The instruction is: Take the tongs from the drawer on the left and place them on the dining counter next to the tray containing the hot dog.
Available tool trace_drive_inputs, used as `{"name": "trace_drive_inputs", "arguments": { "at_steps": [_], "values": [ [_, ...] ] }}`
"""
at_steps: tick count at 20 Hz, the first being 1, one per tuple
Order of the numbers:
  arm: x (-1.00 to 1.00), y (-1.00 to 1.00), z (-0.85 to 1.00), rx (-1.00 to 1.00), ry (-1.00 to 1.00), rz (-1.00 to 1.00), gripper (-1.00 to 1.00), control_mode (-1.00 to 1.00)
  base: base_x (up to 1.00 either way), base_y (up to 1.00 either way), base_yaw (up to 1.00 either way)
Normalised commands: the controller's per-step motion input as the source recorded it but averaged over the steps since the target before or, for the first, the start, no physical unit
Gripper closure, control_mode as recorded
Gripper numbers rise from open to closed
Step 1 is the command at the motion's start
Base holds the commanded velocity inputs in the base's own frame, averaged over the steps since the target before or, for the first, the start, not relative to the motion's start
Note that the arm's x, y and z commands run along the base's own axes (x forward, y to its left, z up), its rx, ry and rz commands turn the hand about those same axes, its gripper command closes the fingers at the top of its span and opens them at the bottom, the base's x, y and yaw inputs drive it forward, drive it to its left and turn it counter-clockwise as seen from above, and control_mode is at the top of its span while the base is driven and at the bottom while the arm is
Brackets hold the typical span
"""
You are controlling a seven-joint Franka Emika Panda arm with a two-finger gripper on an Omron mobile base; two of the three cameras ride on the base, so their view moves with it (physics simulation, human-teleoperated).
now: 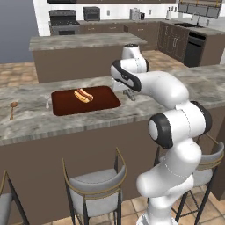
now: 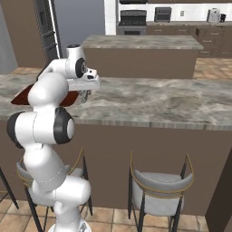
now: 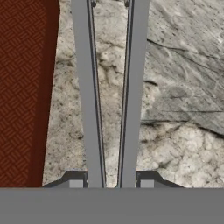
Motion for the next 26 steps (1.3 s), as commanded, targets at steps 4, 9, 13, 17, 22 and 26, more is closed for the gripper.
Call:
{"name": "trace_drive_inputs", "arguments": {
  "at_steps": [4,9,13,17,22,26],
  "values": [
    [0.0,0.02,-0.01,0.0,0.0,0.0,1.0,-1.0,0.0,0.0,0.0],
    [0.01,0.06,-0.01,0.0,0.0,0.0,-1.0,-1.0,0.0,0.0,0.0],
    [0.14,0.02,-0.03,0.0,0.0,0.0,-1.0,-1.0,0.0,0.0,0.0],
    [0.06,0.0,0.0,0.0,0.0,0.0,-1.0,-1.0,0.0,0.0,0.0],
    [-0.14,0.0,0.07,0.0,-0.01,-0.03,-1.0,-1.0,0.0,0.0,0.0],
    [-0.37,0.0,0.37,0.0,-0.05,-0.05,-1.0,-1.0,0.0,0.0,0.0]
  ]
}}
